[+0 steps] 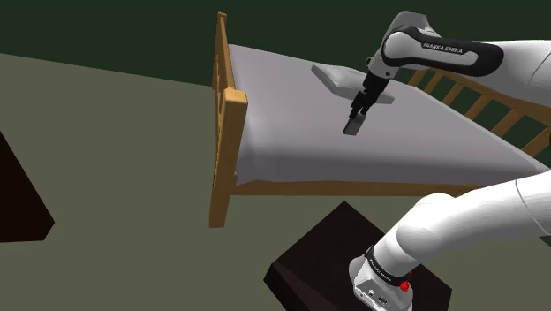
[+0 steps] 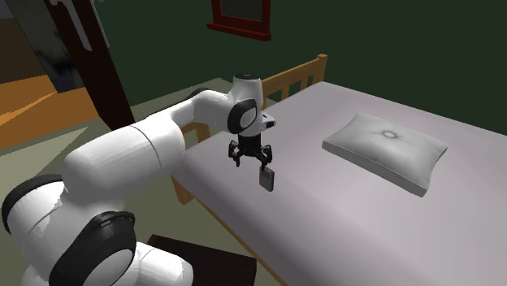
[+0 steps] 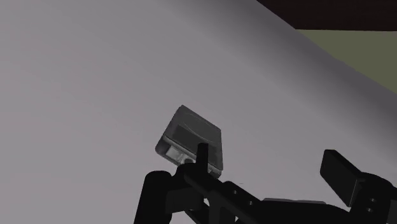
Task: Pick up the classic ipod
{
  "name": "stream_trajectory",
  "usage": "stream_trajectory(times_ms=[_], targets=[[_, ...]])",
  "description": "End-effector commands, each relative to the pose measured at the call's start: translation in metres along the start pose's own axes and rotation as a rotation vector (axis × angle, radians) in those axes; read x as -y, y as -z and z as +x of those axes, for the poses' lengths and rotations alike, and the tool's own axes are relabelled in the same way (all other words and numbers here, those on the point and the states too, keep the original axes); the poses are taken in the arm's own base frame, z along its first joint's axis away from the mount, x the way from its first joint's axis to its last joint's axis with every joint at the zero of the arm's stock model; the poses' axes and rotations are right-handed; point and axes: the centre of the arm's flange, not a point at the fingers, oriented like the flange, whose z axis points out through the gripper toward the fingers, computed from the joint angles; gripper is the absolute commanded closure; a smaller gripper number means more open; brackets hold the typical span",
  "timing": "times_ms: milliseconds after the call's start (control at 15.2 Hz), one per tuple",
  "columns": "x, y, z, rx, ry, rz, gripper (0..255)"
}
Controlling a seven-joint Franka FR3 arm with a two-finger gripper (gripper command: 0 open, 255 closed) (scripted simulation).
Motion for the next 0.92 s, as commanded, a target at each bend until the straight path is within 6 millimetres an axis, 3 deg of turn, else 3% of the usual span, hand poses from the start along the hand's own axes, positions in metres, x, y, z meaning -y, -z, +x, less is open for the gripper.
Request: stream_trajectory(times_ms=[0, 198, 792, 858], targets=[[-0.026, 0.000, 0.006, 0.005, -0.009, 0.006, 0], [-0.061, -0.003, 0.014, 0.011, -0.022, 0.014, 0], [-0.060, -0.043, 0.013, 0.011, -0.022, 0.014, 0], [-0.060, -0.042, 0.013, 0.011, -0.022, 0.014, 255]])
